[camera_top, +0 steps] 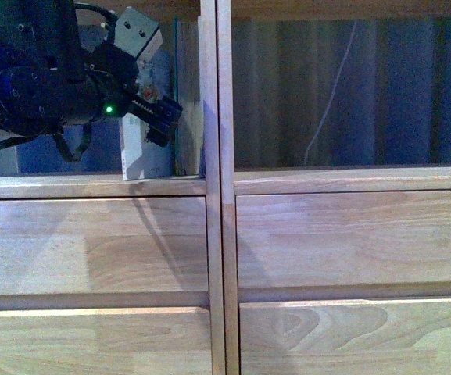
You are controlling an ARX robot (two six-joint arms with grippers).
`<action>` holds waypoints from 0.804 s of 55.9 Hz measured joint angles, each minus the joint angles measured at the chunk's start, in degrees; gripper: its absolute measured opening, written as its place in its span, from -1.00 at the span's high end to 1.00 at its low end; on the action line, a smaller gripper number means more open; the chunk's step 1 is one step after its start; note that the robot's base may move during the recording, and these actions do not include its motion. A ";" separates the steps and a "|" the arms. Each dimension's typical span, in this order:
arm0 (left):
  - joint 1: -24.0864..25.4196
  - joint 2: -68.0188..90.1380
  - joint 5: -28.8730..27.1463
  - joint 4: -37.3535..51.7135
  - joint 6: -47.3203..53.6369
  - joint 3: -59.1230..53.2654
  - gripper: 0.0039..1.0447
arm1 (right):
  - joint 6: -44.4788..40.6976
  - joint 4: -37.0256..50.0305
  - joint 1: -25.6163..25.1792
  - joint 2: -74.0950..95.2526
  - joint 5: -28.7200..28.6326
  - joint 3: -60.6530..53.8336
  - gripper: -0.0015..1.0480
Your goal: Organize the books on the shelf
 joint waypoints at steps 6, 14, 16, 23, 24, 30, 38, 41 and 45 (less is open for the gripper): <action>-0.24 0.00 0.37 -0.33 3.72 -0.04 -0.86 | 0.00 0.00 -0.02 0.00 0.00 0.00 -0.86; -0.17 0.04 0.63 -1.92 9.05 0.15 -0.86 | 0.00 0.00 0.00 0.00 0.00 0.00 -0.86; -0.09 0.13 0.66 -2.43 9.79 0.39 -0.86 | 0.00 0.00 0.00 0.00 0.00 0.00 -0.86; 0.33 1.03 0.44 -3.85 12.66 2.27 -0.86 | 0.00 0.00 -0.02 0.00 0.00 0.00 -0.86; 0.44 1.16 0.42 -4.00 13.18 2.56 -0.86 | 0.00 0.00 0.00 0.00 0.00 0.00 -0.86; 0.72 1.75 1.29 -3.04 17.79 2.69 -0.86 | 0.00 0.00 0.00 0.00 0.00 0.00 -0.86; 0.72 2.16 2.03 -1.46 23.45 2.64 -0.86 | 0.00 0.00 0.00 0.00 0.00 0.00 -0.86; 0.66 2.16 2.86 0.28 26.58 2.25 -0.86 | 0.00 0.00 -0.02 0.00 0.00 0.00 -0.86; 0.42 2.19 2.86 0.85 28.50 2.21 -0.86 | 0.00 0.00 0.00 0.00 0.00 0.00 -0.86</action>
